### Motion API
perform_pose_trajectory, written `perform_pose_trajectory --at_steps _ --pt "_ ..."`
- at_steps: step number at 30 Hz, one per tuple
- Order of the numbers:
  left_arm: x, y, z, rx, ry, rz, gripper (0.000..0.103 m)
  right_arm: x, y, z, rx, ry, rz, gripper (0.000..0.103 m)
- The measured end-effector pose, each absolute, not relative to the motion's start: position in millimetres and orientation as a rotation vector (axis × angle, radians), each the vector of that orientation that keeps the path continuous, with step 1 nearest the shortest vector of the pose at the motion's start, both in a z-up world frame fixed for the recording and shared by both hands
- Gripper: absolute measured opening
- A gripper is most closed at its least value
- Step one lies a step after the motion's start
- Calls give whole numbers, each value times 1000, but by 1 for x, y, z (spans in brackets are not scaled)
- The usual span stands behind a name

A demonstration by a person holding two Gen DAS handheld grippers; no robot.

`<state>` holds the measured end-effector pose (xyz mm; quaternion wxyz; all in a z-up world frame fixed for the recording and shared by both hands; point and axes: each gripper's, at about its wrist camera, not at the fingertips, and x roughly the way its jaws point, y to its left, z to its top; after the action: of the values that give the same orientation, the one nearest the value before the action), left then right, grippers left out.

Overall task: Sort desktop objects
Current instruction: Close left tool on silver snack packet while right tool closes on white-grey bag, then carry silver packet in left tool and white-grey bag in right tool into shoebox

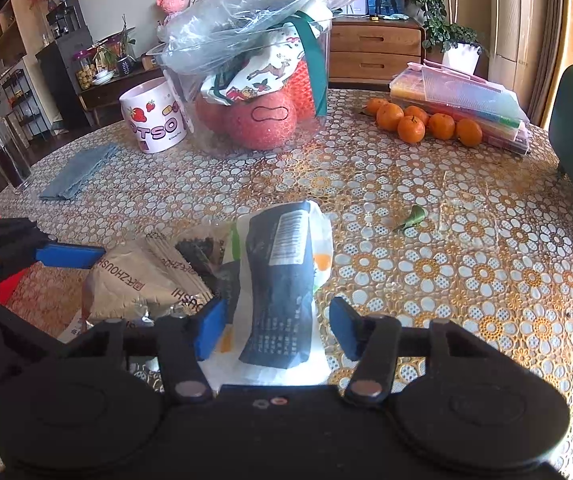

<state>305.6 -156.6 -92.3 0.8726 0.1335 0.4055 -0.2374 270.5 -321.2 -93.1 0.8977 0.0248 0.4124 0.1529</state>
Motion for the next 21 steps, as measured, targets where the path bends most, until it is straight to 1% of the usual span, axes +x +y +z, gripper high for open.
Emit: perform_pose_trajectory --at_steps 1,3,4,5,7,8,13,21 --pt "305 -156 -91 270 846 -499 68 271 -321 -93 57 854 316 50" --pt "305 -155 -90 268 841 -489 63 270 -322 -92 66 854 312 42" --pt "304 -155 -89 269 838 -486 60 270 -322 -92 67 853 312 34" --pt "304 -155 -89 267 836 -485 59 269 -321 -91 64 851 306 28" --pt "302 -153 -87 259 832 -484 54 268 -321 -89 64 845 296 23" --pt "301 -152 -86 255 831 -484 54 267 -322 -88 68 843 296 20" --pt "296 -148 -77 237 814 -468 53 259 -320 -77 56 815 278 14" --pt "286 -143 -57 231 809 -447 52 234 -322 -53 40 762 272 13"
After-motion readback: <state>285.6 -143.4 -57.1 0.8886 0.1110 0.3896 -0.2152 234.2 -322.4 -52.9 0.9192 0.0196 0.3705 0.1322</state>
